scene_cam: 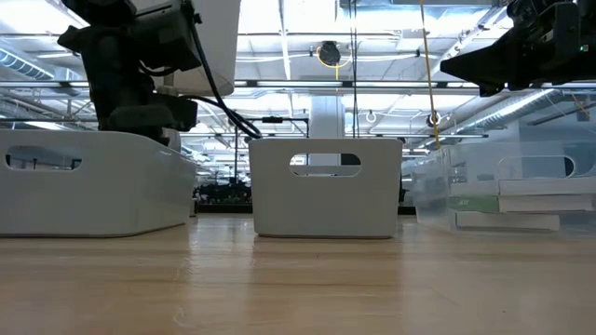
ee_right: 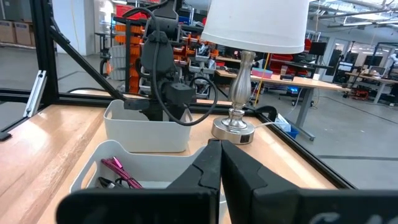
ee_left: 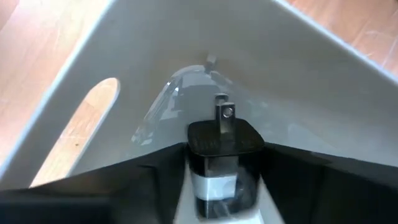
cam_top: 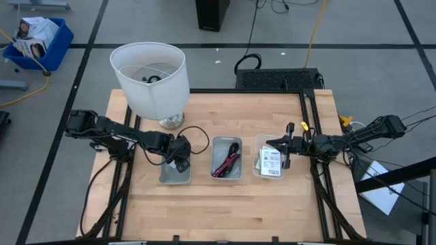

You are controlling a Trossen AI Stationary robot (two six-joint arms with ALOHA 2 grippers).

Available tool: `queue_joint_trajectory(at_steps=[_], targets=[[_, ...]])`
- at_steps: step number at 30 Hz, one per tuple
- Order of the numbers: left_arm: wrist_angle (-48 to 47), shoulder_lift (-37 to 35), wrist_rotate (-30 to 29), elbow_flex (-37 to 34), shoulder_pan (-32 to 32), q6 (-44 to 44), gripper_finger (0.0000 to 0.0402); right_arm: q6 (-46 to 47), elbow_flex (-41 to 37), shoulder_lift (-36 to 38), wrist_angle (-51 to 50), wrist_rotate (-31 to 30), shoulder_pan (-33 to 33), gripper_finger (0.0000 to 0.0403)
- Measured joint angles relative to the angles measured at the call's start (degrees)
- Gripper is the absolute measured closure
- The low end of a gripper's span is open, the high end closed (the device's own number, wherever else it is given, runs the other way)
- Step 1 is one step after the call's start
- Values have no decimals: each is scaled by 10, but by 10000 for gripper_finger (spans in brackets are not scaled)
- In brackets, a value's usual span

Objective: Pick and place items into bin
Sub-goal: Put the black charger adapter into the left gray bin, then return to Home Position

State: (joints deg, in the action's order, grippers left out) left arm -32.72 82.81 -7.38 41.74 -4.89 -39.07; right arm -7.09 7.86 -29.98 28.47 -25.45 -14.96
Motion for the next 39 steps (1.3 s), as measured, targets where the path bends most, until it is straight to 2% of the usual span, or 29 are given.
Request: queue_joint_trajectory(at_steps=[3,5,8,11,20,24,30,31,35,39], targets=[[0,0,0,0,0,3,151,0,0,0,0,0,0,399],[0,0,-1,0,0,4,129,0,0,0,0,0,0,399],[0,0,-1,0,0,14,119,0,0,0,0,0,0,399],[-12,0,-1,8,-3,37,128,0,0,0,0,0,0,399],[-141,-32,-7,121,-27,103,200,-11,0,0,0,0,0,399],[-139,-45,-26,156,-61,156,256,-26,0,0,-5,1,0,399],[-39,-52,-44,156,-140,281,380,-40,0,-1,-9,3,0,399],[-15,-53,-50,150,-156,310,390,-42,-2,-1,-7,10,0,399],[128,-53,-71,104,-198,439,389,-42,-23,0,30,68,3,399],[251,-80,-65,49,-177,522,397,-30,-44,7,84,87,27,399]])
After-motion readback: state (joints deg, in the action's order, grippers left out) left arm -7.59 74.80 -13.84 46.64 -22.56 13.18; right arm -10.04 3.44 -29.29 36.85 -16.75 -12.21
